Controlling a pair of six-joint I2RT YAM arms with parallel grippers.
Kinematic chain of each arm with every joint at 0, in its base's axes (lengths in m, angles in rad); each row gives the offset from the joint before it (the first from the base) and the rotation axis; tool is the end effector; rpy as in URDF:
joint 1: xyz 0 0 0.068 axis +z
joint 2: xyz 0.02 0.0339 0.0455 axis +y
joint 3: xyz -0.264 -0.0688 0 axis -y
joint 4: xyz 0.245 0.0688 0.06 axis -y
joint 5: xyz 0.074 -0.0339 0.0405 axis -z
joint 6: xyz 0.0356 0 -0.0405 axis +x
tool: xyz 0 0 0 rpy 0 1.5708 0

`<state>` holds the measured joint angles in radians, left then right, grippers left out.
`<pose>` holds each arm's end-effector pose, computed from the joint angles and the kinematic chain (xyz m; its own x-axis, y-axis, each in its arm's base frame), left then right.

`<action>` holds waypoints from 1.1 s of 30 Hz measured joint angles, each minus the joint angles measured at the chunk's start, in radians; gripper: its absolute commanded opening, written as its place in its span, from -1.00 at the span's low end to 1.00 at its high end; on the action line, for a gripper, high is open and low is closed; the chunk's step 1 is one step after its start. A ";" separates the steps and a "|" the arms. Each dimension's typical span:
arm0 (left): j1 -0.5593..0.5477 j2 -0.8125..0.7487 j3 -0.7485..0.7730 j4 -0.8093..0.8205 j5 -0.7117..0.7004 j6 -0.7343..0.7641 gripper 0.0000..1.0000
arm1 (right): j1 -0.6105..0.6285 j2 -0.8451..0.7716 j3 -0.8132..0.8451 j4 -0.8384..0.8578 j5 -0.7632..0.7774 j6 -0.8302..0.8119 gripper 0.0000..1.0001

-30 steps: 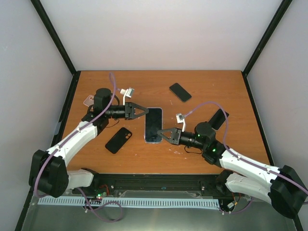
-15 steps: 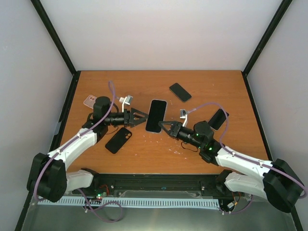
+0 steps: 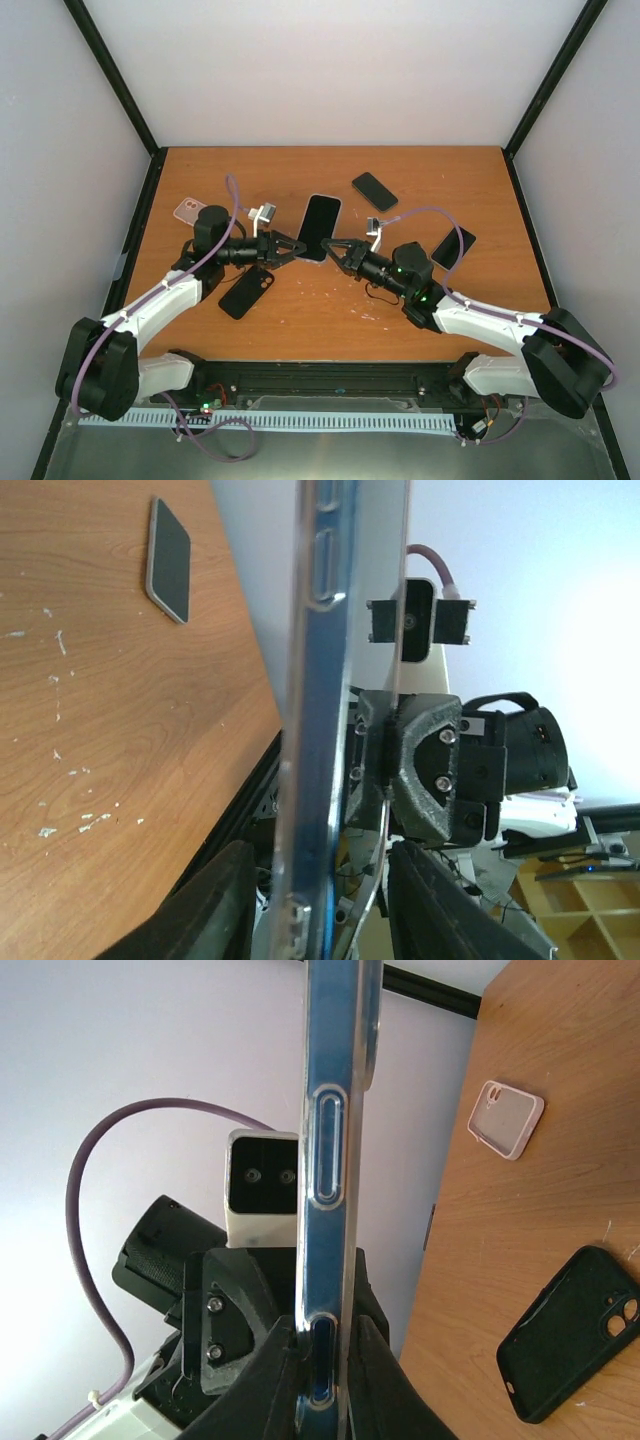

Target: Put the phone into the phone case

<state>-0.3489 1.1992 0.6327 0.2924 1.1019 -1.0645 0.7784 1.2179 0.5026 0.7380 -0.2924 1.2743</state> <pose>0.2239 -0.1152 0.2542 -0.9642 -0.0698 -0.2557 0.2438 0.1445 -0.9590 0.1787 0.1906 0.2483 -0.8345 0.4632 -0.2984 -0.2718 0.1248 0.9542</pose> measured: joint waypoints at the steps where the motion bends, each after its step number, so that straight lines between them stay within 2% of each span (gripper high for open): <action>1: 0.000 0.000 0.000 -0.012 -0.005 0.005 -0.43 | 0.000 0.000 0.000 -0.001 0.003 0.003 -0.94; 5: 0.000 0.000 0.003 -0.058 -0.021 0.038 -0.74 | 0.000 0.001 0.006 -0.022 0.012 0.003 -0.95; 8: 0.001 0.003 0.008 -0.064 -0.023 0.043 -0.76 | -0.002 0.003 0.009 -0.045 0.016 0.003 -0.94; 11: 0.001 0.007 0.012 -0.065 -0.024 0.043 -0.54 | -0.005 0.003 0.012 -0.048 0.016 0.002 -0.95; 12: 0.001 0.008 0.014 -0.068 -0.024 0.047 -0.42 | -0.005 0.003 0.015 -0.052 0.016 -0.001 -0.95; 14: 0.001 0.010 0.016 -0.086 -0.036 0.065 0.01 | -0.005 0.003 0.023 -0.068 0.016 -0.013 -0.95; 15: 0.001 0.010 0.019 -0.101 -0.044 0.076 0.14 | -0.005 0.003 0.027 -0.075 0.017 -0.021 -0.95; 19: 0.001 0.010 0.055 -0.214 -0.116 0.140 0.50 | -0.013 -0.018 0.044 -0.165 0.024 -0.074 -0.95; 21: 0.001 0.010 0.083 -0.284 -0.172 0.185 0.78 | -0.030 -0.030 0.047 -0.214 0.017 -0.104 -0.94; 23: 0.001 0.014 0.109 -0.350 -0.231 0.228 0.97 | -0.054 -0.035 0.047 -0.261 0.011 -0.131 -0.94; 33: 0.005 0.088 0.137 -0.581 -0.547 0.347 0.99 | -0.190 0.050 -0.011 -0.361 -0.046 -0.240 -0.94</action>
<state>-0.3443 1.2869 0.7700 -0.2882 0.5549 -0.7174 0.5884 1.2682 0.4911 0.3767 -0.3386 1.0344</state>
